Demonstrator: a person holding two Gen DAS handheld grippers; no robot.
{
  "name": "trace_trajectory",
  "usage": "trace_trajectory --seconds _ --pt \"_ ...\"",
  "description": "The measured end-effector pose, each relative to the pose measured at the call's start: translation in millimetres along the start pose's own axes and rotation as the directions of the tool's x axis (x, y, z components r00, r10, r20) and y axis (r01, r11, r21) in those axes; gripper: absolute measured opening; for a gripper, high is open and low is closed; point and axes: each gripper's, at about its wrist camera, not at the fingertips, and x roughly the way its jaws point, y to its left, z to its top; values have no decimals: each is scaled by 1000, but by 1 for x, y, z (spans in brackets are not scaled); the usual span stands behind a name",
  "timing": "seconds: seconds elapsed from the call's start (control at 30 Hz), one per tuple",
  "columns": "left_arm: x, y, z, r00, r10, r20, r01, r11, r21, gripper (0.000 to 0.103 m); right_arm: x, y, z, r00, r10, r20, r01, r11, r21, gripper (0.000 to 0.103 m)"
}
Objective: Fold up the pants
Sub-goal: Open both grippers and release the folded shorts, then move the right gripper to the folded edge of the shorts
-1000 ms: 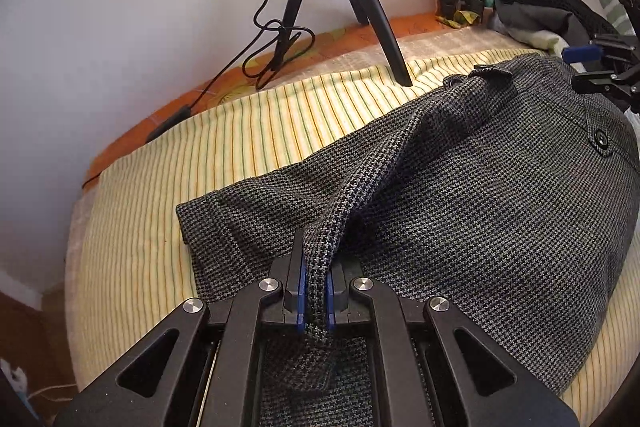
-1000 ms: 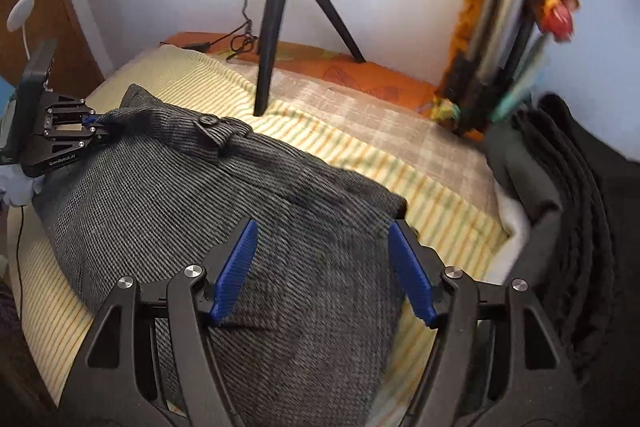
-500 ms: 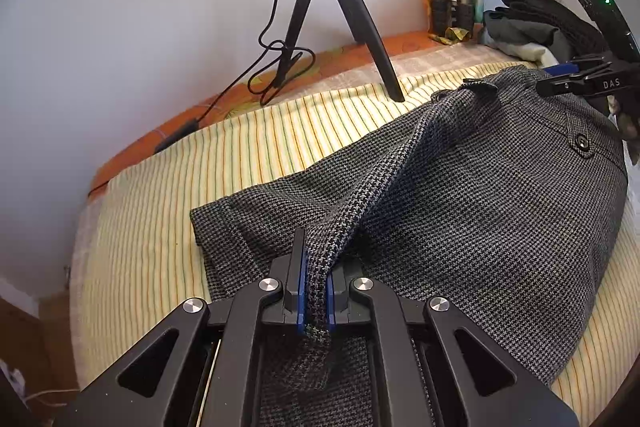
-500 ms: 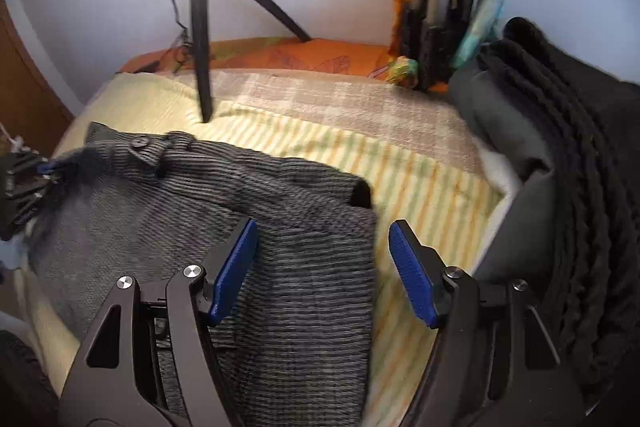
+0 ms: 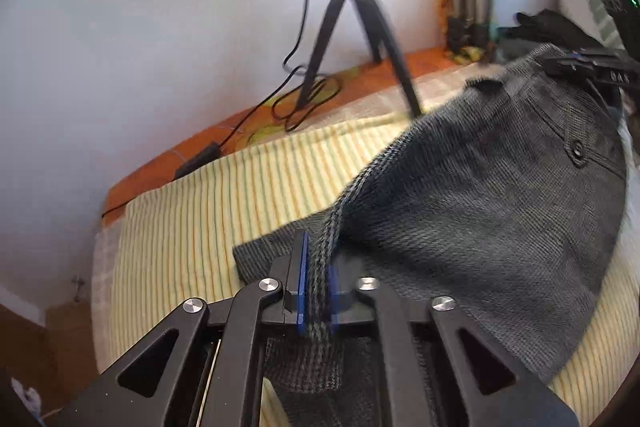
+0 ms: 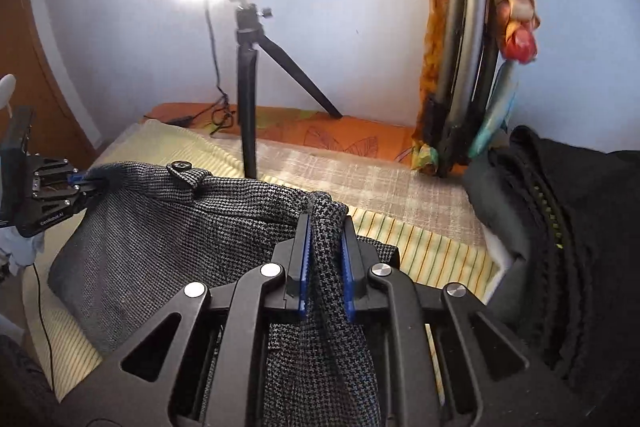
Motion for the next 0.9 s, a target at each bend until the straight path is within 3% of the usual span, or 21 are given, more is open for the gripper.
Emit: trace_trajectory --seconds 0.07,0.2,0.43,0.53,0.63,0.8,0.9 --pt "14 11 6 999 19 -33 -21 999 -43 27 21 2 -2 998 -40 -49 39 999 -13 13" --pt "9 38 4 998 62 -7 -63 989 -130 29 41 0 -9 993 -68 -92 67 998 -19 13" --pt "-30 77 -43 1000 26 16 -20 958 -287 38 50 -1 -7 991 -69 -110 68 998 -20 13" --pt "-45 74 -64 1000 8 19 -1 949 -315 38 51 -3 -4 990 -75 -118 75 997 -9 21" --pt "-65 60 -85 999 10 32 0 955 -297 39 33 -6 -1 993 -81 -87 83 996 21 40" --pt "-101 27 -105 998 -2 65 19 964 -266 41 -16 4 -7 997 -78 -21 78 996 39 44" --pt "-118 8 -114 996 -4 85 25 968 -251 41 -51 20 -25 999 -33 23 31 998 58 53"
